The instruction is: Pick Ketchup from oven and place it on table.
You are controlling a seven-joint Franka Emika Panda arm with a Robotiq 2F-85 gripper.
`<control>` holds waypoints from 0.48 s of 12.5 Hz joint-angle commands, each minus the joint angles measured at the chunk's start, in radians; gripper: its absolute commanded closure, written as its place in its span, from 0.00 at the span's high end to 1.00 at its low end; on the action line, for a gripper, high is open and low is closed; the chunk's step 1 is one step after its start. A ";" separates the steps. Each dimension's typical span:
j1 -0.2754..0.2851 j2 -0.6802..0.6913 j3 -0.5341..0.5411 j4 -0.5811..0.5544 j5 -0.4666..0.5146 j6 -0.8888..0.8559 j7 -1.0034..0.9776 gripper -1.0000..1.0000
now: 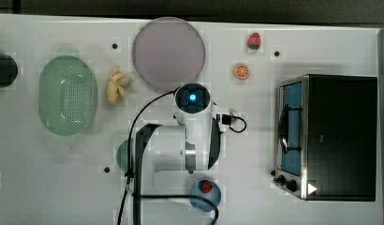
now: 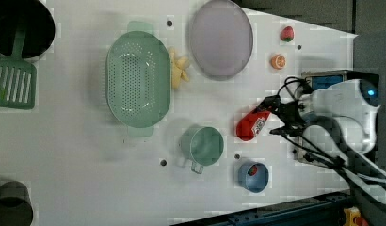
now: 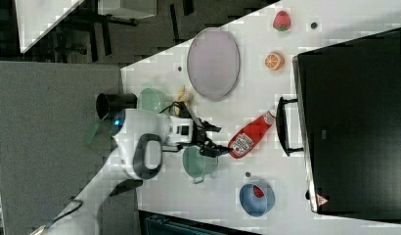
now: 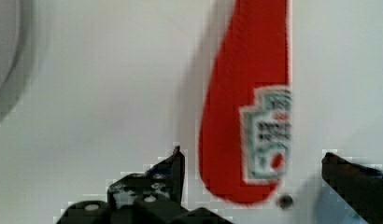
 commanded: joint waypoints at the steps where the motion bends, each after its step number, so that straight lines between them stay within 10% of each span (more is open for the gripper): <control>1: -0.036 -0.178 0.002 0.204 0.024 -0.198 0.031 1.00; 6: -0.037 -0.216 0.001 0.524 0.021 -0.521 0.031 1.00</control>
